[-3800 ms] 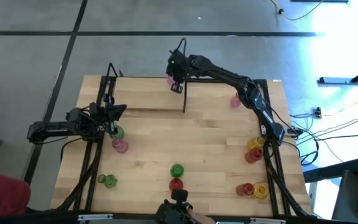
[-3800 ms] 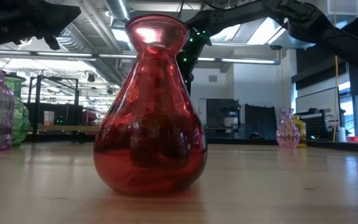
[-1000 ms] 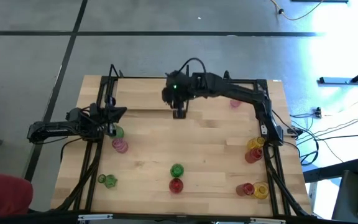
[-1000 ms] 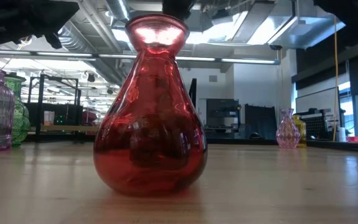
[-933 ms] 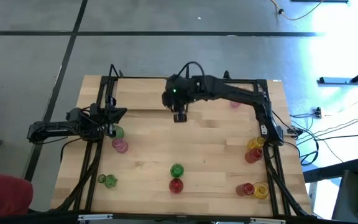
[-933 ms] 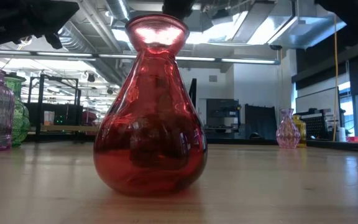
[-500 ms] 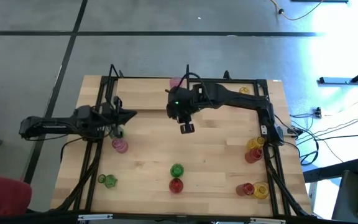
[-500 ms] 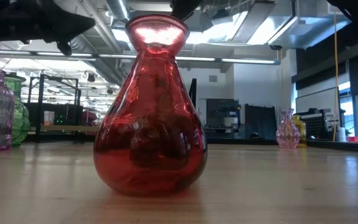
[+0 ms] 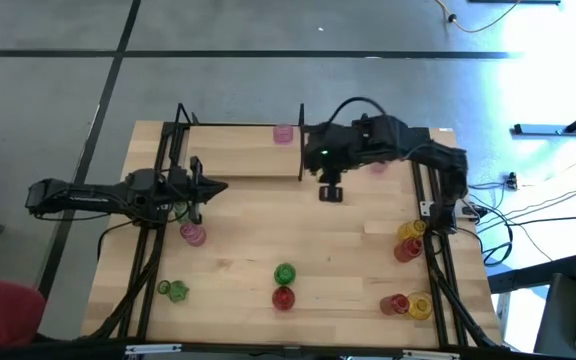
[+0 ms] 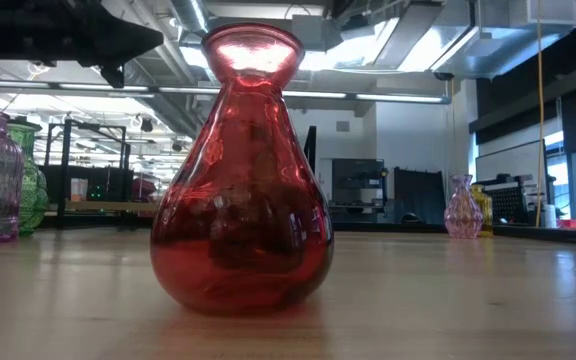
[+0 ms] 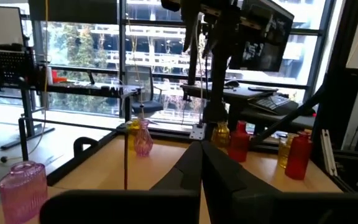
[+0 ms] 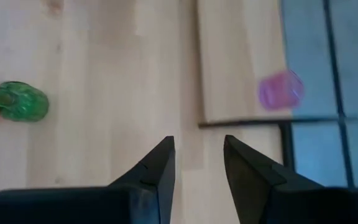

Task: Sort vases onto shelf
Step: Put the top violet vase on the shelf aligned with the other violet vase

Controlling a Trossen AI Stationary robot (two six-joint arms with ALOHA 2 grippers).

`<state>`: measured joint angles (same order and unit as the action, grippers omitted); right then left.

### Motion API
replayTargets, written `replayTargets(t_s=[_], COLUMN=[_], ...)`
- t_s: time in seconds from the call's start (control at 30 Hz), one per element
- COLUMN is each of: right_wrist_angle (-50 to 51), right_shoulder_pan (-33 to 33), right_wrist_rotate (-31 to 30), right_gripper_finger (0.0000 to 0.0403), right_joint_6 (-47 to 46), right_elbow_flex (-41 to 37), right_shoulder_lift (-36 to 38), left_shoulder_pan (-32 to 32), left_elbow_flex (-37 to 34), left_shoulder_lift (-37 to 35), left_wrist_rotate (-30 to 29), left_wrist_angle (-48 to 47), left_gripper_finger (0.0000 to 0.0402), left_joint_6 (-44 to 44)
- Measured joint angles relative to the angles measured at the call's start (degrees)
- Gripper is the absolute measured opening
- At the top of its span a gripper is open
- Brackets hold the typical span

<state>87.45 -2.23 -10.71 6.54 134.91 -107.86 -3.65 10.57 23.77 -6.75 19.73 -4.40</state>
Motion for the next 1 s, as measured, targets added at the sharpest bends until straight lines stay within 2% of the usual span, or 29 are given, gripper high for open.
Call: replayTargets(t_s=[0.23, 0.43, 0.53, 0.63, 0.77, 1.0], right_wrist_angle=[2.72, 2.44, 1.47, -3.77, -11.26, -15.34], right_shoulder_pan=[-0.03, -1.21, -4.11, -8.48, -15.85, -27.59], right_wrist_rotate=[-7.81, -12.3, -12.34, -12.17, -8.77, -3.26], right_gripper_finger=[0.0122, 0.0122, 0.0122, 0.0122, 0.0122, 0.0122], right_joint_6=[-3.71, -9.33, -11.31, -12.11, -12.15, -12.46], right_elbow_flex=[-2.61, -15.21, -24.49, -34.9, -46.82, -58.13], right_shoulder_lift=[5.31, 13.46, 18.84, 24.7, 30.75, 31.13], left_shoulder_pan=[-0.01, -0.01, -0.01, -0.01, -0.01, -0.02], left_elbow_flex=[0.0, 0.0, 0.0, 0.0, 0.0, 0.0], left_shoulder_lift=[0.0, 0.01, 0.0, 0.0, 0.0, 0.0], left_wrist_rotate=[-1.09, -0.87, -1.07, -1.08, -1.09, -1.13], left_wrist_angle=[-0.18, -0.9, -0.87, -0.87, -0.85, -0.83], left_gripper_finger=[0.0, 0.0, 0.0, 0.0, 0.0, 0.0], left_joint_6=[0.02, 0.02, 0.02, 0.02, 0.01, 0.02])
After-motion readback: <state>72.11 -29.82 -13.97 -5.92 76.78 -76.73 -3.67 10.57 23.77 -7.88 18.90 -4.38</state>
